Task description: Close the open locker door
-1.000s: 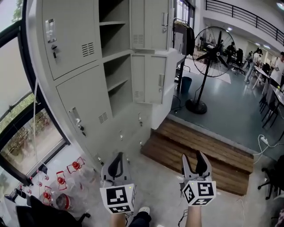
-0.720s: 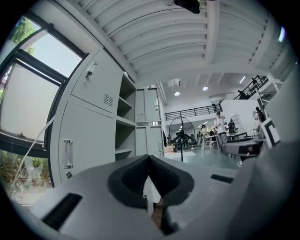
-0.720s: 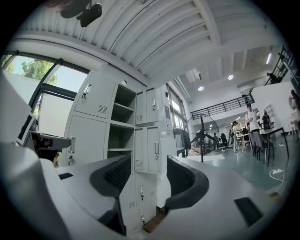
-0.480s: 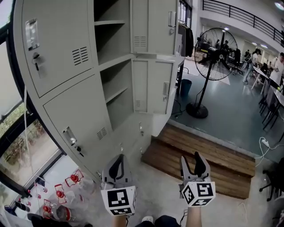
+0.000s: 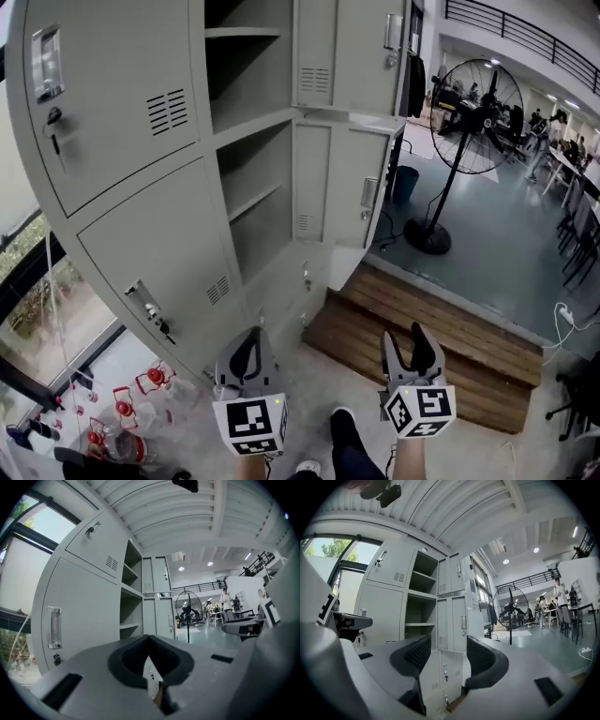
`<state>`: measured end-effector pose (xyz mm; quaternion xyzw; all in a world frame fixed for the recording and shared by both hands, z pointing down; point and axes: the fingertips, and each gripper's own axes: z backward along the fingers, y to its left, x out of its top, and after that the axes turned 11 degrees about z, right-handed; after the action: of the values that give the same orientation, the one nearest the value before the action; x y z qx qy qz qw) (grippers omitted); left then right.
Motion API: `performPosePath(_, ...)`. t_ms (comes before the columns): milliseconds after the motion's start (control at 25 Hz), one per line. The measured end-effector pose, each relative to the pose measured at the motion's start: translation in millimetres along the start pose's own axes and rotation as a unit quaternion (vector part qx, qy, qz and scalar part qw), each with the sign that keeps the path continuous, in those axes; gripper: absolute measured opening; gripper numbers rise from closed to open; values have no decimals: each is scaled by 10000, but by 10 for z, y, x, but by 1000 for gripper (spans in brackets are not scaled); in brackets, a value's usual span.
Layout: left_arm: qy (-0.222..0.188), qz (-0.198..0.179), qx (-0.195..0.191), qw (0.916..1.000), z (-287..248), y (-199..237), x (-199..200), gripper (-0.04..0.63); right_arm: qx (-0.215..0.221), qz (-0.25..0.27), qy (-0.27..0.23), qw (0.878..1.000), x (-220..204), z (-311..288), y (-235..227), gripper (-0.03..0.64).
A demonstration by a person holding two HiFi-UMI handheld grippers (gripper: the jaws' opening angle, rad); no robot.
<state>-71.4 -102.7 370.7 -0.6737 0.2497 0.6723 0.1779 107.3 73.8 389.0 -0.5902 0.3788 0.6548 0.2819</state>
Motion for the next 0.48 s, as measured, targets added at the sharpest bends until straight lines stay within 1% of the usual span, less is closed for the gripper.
performPosePath(280, -111, -12, 243, 9996, -555, -18, 42, 2, 269, 2, -105, 9996, -38, -652, -226, 232)
performPosePath(480, -110, -7, 403, 9991, -1054, -136, 71, 2, 484, 62, -154, 9987, -34, -1175, -494, 232)
